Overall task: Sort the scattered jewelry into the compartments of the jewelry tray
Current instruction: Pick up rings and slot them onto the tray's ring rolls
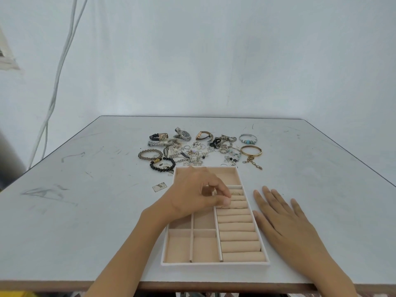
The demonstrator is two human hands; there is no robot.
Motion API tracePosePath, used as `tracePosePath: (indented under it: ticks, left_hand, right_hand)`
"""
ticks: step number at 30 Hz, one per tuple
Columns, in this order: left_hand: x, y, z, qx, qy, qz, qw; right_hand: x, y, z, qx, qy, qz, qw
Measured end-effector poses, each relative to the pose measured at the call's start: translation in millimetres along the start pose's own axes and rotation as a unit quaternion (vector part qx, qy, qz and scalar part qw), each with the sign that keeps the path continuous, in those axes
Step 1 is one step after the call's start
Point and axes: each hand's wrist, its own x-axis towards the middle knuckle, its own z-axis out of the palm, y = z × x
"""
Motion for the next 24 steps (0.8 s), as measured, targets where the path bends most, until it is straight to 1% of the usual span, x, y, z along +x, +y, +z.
tracePosePath:
  ticks: [3,7,12,16,24]
  left_hand:
    - [1.3,-4.0,2.0,0.036,0.001,-0.001,0.999]
    - [1.5,-5.9,3.1,0.054,0.006,0.007,0.999]
    - [2.2,-5.3,3.1,0.038,0.001,0.008,0.999]
    - [2.2,-5.7,3.1,0.005,-0.015,-0.009,1.0]
    - [0.8,-6.4,2.0,-0.023,-0.022,-0.023,0.999]
  right_hand:
    - [0.6,0.1,-0.2,-0.001,0.0,0.001,1.0]
    - [-0.1,-0.5,-1.2,-0.001,0.0,0.003,1.0]
    - [-0.7,-0.9,-1.4,-0.004,-0.004,0.005,1.0]
    - [-0.6,-0.1,-0.9,-0.007,-0.003,0.004,1.0]
    - [-1.4,-0.9,-5.8,-0.01,-0.012,0.006,1.0]
